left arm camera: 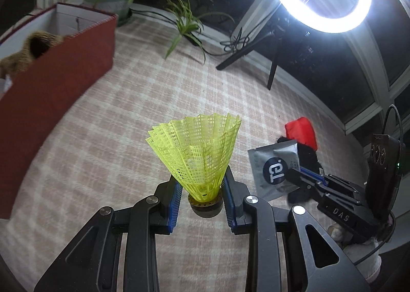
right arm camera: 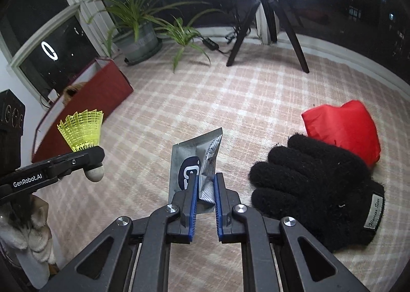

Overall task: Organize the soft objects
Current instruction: 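Carry the shuttlecock and grey packet over the box with both tools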

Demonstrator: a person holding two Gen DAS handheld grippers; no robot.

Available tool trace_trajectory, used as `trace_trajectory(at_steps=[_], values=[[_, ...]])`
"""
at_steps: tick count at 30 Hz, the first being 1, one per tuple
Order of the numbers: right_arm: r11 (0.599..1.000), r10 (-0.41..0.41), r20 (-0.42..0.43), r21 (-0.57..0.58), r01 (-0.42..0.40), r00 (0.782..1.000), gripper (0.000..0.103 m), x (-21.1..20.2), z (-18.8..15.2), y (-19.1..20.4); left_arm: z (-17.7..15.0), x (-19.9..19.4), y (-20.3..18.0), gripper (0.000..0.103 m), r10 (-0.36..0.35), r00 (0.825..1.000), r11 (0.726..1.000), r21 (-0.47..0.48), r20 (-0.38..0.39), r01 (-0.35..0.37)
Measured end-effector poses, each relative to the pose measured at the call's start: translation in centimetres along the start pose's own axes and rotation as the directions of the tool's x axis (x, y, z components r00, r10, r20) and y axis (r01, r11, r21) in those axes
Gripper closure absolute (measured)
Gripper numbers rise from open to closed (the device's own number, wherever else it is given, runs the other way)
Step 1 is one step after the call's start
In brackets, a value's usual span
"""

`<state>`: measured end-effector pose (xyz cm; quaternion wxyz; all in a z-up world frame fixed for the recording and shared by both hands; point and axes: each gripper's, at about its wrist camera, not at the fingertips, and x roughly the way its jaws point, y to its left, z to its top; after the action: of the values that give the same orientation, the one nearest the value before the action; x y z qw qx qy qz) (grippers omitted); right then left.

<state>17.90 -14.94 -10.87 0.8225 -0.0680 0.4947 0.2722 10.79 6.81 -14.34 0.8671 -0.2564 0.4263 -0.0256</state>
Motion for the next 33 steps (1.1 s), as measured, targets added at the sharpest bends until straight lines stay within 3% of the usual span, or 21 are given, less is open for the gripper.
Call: trace_trajectory(at_steps=[11, 18, 23, 33], values=[[0.997, 0.028, 0.062, -0.071, -0.024, 0.998, 0.092, -3.6, 0.6, 5.3, 1.4, -8.7, 6.1, 0.075, 0.031, 0.992, 0.998, -0.059, 0.120, -0.024], [0.988, 0.061, 0.104, -0.150, -0.045, 0.993, 0.092, -5.2, 2.0, 11.1, 2.7, -13.4, 11.7, 0.075, 0.101, 0.970, 0.990, -0.121, 0.220, -0.075], [0.976, 0.087, 0.132, -0.209, -0.058, 0.987, 0.092, -5.2, 3.5, 15.5, 4.0, -15.4, 16.0, 0.075, 0.161, 0.950, 0.978, -0.174, 0.267, -0.117], [0.941, 0.126, 0.171, -0.333, -0.063, 0.977, 0.092, -3.2, 6.4, 26.0, 5.9, -15.9, 23.1, 0.075, 0.217, 0.943, 0.962, -0.221, 0.252, -0.162]])
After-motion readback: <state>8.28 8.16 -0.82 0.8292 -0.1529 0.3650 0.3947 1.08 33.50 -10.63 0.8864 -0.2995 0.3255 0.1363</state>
